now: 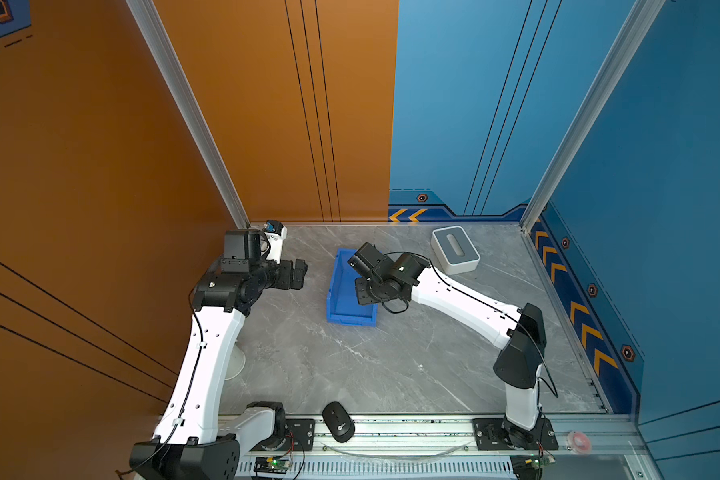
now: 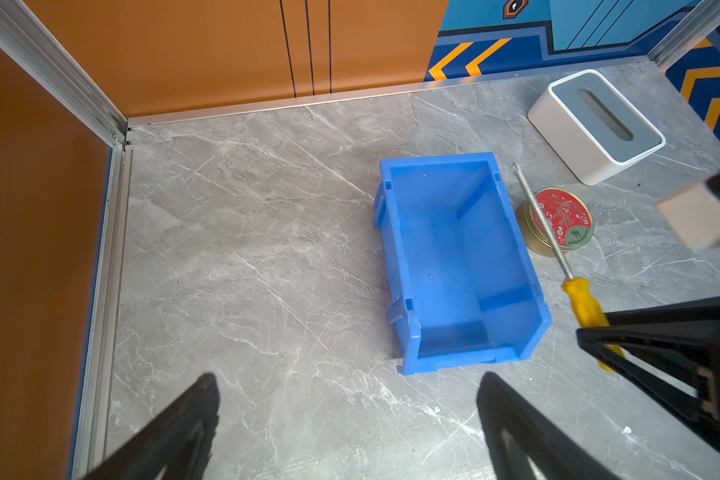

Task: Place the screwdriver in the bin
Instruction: 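Lift the screwdriver with the right gripper and carry it over the blue bin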

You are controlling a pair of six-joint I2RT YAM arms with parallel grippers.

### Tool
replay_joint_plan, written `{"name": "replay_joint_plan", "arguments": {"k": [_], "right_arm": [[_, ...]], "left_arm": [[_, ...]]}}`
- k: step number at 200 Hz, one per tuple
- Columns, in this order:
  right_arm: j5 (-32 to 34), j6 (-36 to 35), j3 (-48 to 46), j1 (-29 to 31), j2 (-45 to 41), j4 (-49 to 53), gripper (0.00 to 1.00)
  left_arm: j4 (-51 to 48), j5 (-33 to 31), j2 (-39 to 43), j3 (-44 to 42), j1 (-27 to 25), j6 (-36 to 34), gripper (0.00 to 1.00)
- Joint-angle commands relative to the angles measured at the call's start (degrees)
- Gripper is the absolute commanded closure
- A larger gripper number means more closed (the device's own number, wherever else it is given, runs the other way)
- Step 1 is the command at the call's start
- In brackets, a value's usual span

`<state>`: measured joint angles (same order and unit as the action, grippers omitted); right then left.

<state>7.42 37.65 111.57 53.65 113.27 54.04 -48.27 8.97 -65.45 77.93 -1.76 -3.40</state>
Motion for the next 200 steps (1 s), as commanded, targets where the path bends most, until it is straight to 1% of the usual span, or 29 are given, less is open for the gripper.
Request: {"name": "replay_joint_plan", "arguments": {"k": [1, 32, 80, 101, 131, 200], "right_arm": [[-1.49, -1.44, 4.80, -0.70, 3.89, 1.42, 0.86], [-2.32, -1.08, 8.93, -1.16, 9.22, 1.46, 0.86], [-3.04, 0.16, 10.31, -2.06, 13.65, 0.28, 0.86], [-3.78, 0.90, 10.49, -2.57, 15.61, -0.85, 0.86], [-4.01, 1.44, 13.05, -2.58, 19.25, -1.07, 0.86], [-4.70, 1.47, 15.84, -2.71, 23.53, -0.96, 0.84]], "left_arm": [[-0.90, 1.75, 1.41, 1.83, 0.66, 0.34, 0.02], [-0.89, 1.16, 1.99, 1.70, 1.19, -0.06, 0.02], [-0.94, 3.93, 2.26, 1.00, 2.33, 1.40, 0.02], [-0.88, 4.57, 2.15, 0.76, 2.55, 1.75, 0.02], [-0.80, 4.85, 1.99, 0.47, 2.73, 1.95, 0.02], [-0.79, 5.23, 1.64, 0.12, 2.81, 2.17, 0.02]]}}
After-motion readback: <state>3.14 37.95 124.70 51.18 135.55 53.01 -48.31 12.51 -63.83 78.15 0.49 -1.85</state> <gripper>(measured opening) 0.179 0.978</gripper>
